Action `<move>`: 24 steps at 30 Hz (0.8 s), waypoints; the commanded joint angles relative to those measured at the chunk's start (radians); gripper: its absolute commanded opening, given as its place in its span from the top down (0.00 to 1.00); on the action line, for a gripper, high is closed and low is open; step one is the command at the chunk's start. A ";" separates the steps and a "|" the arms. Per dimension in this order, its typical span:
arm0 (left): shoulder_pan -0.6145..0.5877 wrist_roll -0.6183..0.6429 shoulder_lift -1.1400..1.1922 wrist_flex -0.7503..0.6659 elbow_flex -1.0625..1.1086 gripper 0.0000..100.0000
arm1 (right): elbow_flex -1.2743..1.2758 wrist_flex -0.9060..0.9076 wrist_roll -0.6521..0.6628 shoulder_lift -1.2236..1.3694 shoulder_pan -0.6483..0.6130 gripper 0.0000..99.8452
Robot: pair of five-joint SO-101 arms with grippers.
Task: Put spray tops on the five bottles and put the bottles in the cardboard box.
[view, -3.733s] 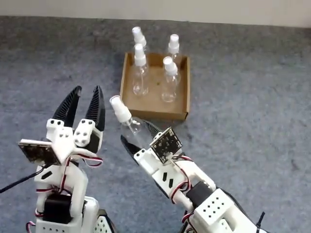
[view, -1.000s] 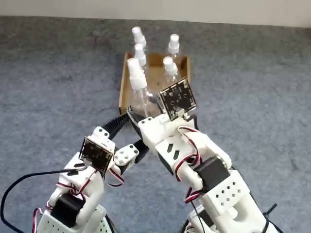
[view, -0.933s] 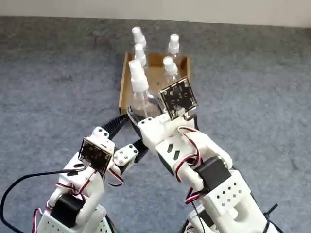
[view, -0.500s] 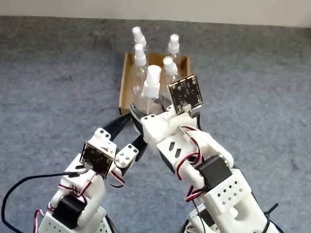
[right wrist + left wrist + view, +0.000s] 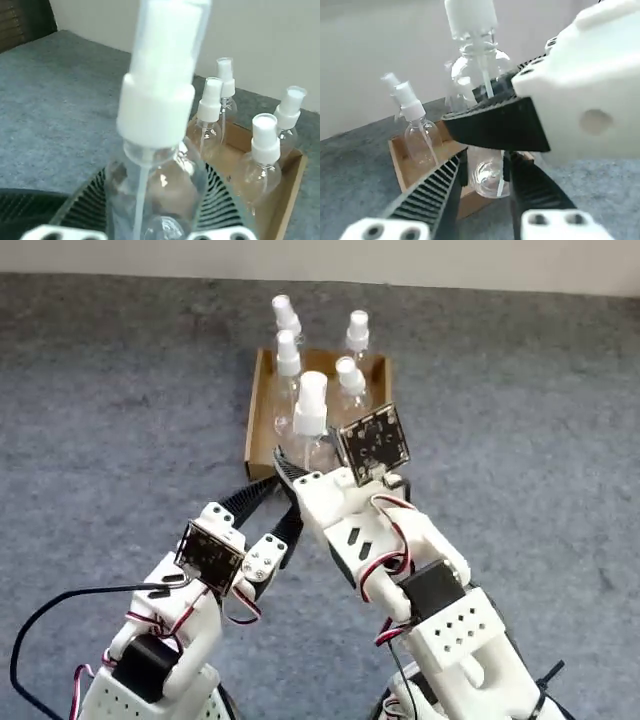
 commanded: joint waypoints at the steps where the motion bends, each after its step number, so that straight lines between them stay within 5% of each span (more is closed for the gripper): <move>1: -0.010 -0.002 -0.007 0.064 -0.058 0.92 | 0.067 -0.116 0.044 0.001 0.025 1.00; 8: -0.018 -0.005 -0.008 0.114 -0.099 0.92 | 0.211 -0.239 0.044 -0.001 0.021 1.00; 18: -0.338 0.055 -0.004 0.107 -0.297 0.92 | 0.404 -0.344 0.201 -0.008 -0.107 1.00; 24: -0.357 0.121 -0.007 0.041 -0.234 0.92 | 0.447 -0.349 0.275 -0.008 -0.165 1.00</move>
